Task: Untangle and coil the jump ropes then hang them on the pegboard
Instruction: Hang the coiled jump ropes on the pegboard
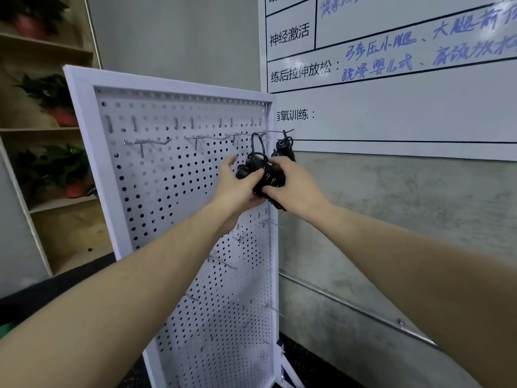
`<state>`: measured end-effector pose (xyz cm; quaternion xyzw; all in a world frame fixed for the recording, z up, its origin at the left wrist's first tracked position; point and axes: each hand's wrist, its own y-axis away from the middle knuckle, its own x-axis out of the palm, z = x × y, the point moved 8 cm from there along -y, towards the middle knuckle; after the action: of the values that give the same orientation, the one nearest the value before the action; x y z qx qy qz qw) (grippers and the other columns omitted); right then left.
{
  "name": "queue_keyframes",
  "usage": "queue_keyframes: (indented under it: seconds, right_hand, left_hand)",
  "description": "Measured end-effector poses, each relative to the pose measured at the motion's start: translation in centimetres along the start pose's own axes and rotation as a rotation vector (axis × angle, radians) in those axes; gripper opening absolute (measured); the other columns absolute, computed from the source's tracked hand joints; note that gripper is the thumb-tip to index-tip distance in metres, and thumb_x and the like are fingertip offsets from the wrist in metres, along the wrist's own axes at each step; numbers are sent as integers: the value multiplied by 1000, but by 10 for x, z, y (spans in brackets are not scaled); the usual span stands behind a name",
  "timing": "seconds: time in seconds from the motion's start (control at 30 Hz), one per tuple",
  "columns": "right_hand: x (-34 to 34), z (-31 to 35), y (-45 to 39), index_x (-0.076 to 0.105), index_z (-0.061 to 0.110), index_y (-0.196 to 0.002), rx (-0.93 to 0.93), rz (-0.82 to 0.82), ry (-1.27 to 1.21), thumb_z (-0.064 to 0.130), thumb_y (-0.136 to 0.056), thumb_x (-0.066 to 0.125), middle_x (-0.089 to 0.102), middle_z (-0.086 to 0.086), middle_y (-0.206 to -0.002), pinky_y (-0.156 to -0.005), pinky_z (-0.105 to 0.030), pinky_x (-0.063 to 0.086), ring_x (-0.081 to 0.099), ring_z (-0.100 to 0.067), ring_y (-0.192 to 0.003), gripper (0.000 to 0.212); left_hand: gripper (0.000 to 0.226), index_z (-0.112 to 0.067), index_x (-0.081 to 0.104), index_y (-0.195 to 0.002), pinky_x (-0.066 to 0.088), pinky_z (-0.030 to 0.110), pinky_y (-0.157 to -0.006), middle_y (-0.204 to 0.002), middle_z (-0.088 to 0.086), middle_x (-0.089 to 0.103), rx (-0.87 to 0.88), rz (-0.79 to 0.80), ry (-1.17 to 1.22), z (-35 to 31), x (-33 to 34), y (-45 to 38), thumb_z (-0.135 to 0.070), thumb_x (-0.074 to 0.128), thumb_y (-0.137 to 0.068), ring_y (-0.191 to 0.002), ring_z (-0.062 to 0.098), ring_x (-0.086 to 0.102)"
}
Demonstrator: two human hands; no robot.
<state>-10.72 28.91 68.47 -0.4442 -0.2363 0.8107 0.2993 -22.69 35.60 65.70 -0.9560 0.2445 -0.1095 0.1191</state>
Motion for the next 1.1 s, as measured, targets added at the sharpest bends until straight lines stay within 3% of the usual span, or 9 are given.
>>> queue_keyframes:
  seconds: [0.13,0.27,0.37,0.5,0.57,0.67,0.77,0.93,1.1]
  right_hand:
    - [-1,-7,22,51,22,-142,48,-27,-104,18,-82,75,62,6,-123,-99,-26,46,58,-12,-117,65]
    - [-11,-3,53,52,21,-142,-17,-19,-106,19,-80,73,61,2,-134,-107,-36,46,55,-13,-125,65]
    - [-22,-10,83,51,22,-143,-26,-6,-70,16,-82,72,58,1,-139,-107,-30,42,52,-11,-126,64]
    - [-24,-50,126,46,17,-148,84,88,16,16,-85,71,52,-5,-145,-112,-35,38,48,-20,-134,67]
    - [-20,-79,153,45,17,-148,178,153,34,17,-88,72,51,-6,-145,-108,-29,37,48,-20,-132,65]
    - [-11,-128,201,45,19,-149,326,267,39,21,-91,72,53,-4,-140,-98,-23,38,52,-17,-118,64]
    - [3,-178,255,48,18,-146,445,379,52,21,-90,73,55,-5,-129,-98,-29,44,51,-15,-100,61]
    - [34,-263,356,52,22,-139,660,570,96,35,-92,67,63,1,-126,-85,-29,46,60,-18,-101,51]
    - [62,-348,461,46,23,-145,857,745,130,36,-89,71,62,-4,-131,-93,-37,53,63,-24,-110,63]
  left_hand:
    - [63,-27,31,-143,62,38,-87,-123,8,68,-1,-15,22,12,3,19,-7,68,-96,-103,27,74]
    - [82,-26,16,-155,60,40,-93,-117,13,65,-112,-7,75,32,12,48,-7,69,-95,-108,30,71]
    - [83,-22,16,-158,59,40,-95,-124,16,60,-213,47,93,52,26,72,-6,68,-96,-106,32,71]
    - [85,-24,12,-160,61,40,-90,-120,14,55,-295,68,120,82,46,101,-3,66,-97,-95,31,72]
    - [75,-17,20,-158,63,37,-82,-126,18,53,-359,87,130,106,57,111,-2,63,-98,-92,29,70]
    - [42,-2,47,-138,64,34,-76,-128,21,57,-485,211,66,158,84,126,-6,62,-99,-84,25,72]
    - [13,-8,60,-113,63,36,-81,-106,13,63,-608,365,-98,226,119,154,-11,62,-100,-82,25,70]
    - [6,-18,62,-106,60,35,-74,-85,4,62,-756,512,-345,358,164,204,-15,59,-101,-71,19,62]
    - [23,-15,54,-123,60,40,-80,-101,7,63,-926,647,-470,478,186,252,-21,61,-102,-74,19,63]
